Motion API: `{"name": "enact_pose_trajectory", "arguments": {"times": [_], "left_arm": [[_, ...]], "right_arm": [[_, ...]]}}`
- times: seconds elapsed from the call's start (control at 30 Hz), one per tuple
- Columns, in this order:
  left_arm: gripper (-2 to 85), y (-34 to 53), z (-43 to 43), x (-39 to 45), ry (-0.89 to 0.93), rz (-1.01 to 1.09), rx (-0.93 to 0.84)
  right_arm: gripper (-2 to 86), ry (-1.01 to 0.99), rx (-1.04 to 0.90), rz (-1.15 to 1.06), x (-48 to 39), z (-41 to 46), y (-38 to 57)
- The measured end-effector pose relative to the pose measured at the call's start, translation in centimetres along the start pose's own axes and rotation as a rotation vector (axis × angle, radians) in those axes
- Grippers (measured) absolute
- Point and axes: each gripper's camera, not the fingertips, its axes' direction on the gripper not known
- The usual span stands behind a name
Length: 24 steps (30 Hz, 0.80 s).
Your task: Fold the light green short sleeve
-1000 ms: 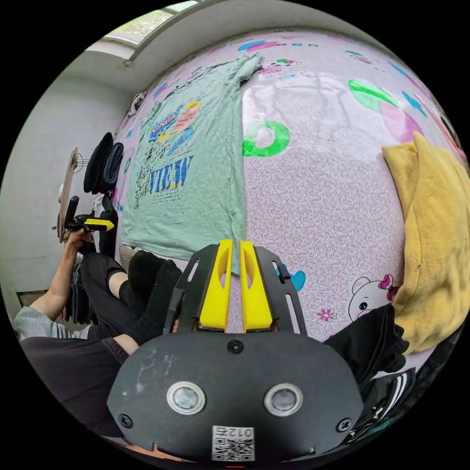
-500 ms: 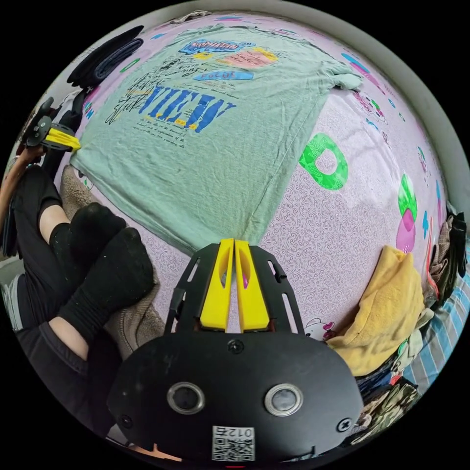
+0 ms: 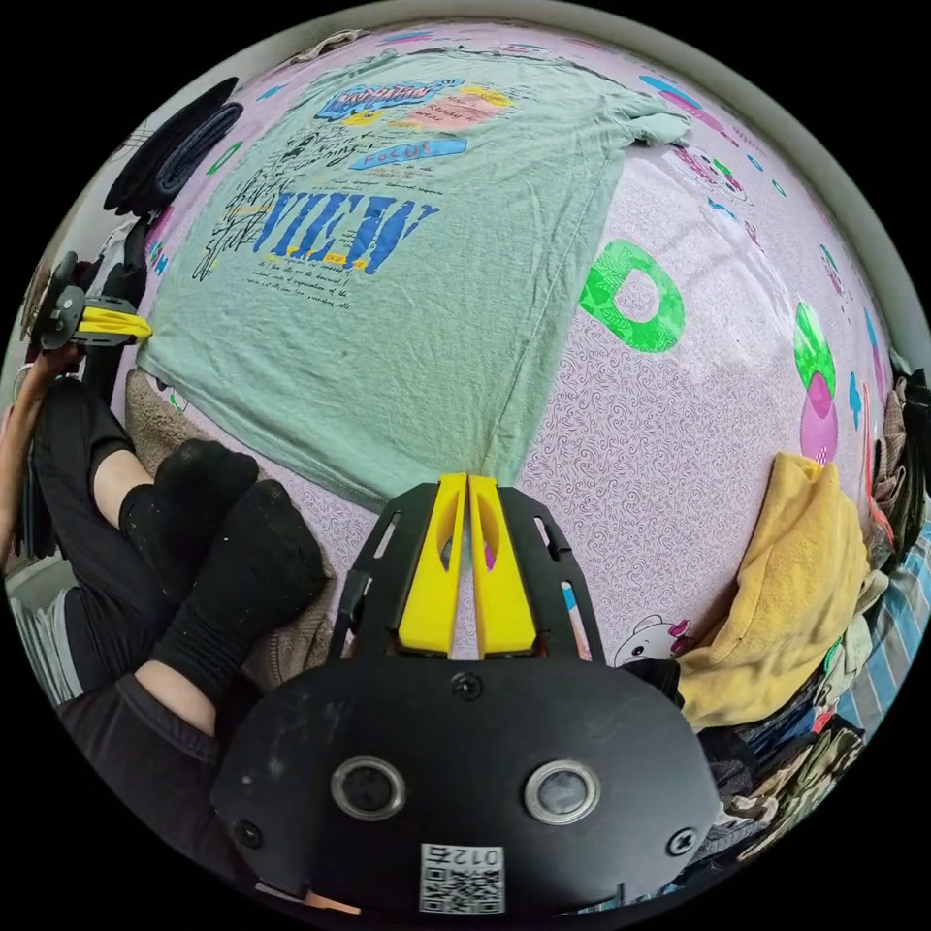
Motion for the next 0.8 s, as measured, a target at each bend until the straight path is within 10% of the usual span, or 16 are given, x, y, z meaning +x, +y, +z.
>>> {"name": "enact_pose_trajectory", "arguments": {"times": [0.8], "left_arm": [[6.1, -3.7, -10.3, -29.9, 0.273, -0.9, 0.678]], "right_arm": [[-0.7, -0.084, 0.045, -0.25, 19.9, -10.1, -24.4]]}}
